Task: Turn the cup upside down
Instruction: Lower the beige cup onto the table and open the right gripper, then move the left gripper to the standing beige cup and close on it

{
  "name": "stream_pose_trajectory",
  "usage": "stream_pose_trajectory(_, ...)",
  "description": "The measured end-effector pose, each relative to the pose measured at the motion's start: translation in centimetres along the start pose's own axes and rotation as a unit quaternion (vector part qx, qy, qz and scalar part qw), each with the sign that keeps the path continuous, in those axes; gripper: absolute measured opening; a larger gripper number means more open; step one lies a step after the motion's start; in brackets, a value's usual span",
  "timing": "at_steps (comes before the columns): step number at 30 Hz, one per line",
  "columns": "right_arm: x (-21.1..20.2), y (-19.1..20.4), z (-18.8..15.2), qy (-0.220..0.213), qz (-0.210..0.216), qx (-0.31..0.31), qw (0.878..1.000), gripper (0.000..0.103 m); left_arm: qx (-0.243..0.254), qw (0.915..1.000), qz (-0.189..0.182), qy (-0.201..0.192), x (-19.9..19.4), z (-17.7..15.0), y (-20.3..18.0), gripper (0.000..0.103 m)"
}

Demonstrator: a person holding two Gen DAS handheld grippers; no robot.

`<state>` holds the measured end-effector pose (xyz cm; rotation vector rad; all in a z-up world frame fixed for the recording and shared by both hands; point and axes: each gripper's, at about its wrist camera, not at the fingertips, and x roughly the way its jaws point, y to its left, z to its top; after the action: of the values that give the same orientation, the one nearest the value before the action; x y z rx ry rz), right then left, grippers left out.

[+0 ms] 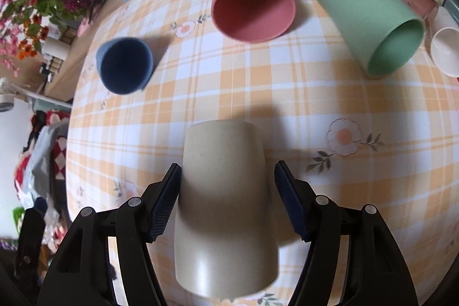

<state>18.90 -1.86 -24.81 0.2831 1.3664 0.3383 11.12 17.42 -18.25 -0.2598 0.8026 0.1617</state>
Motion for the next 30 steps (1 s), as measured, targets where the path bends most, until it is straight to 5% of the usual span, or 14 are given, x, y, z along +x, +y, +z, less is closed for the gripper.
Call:
stream_pose_trajectory(3,-2.2,-0.6,-0.3,-0.01,0.006,-0.017,1.0,0.071,0.006,0.9998,-0.021,0.004,-0.3,0.2,-0.5,0.097)
stream_pose_trajectory(6,-5.4,-1.7,-1.0,-0.047,0.004,-0.061,0.997,0.089,0.019,0.999,-0.04,0.01,-0.3,0.2,-1.4,0.097)
stream_pose_trajectory(19,-13.6,-14.7,-3.1,-0.18,-0.025,-0.011,0.983,0.089,0.027,0.9876,-0.108,0.11,4.8,0.3,-8.4,0.089)
stream_pose_trajectory(30,-15.5,-20.6,-3.1,-0.195,-0.1,-0.005,0.976,0.089,-0.032,0.9626,-0.146,0.226,13.0,0.3,-13.7,0.07)
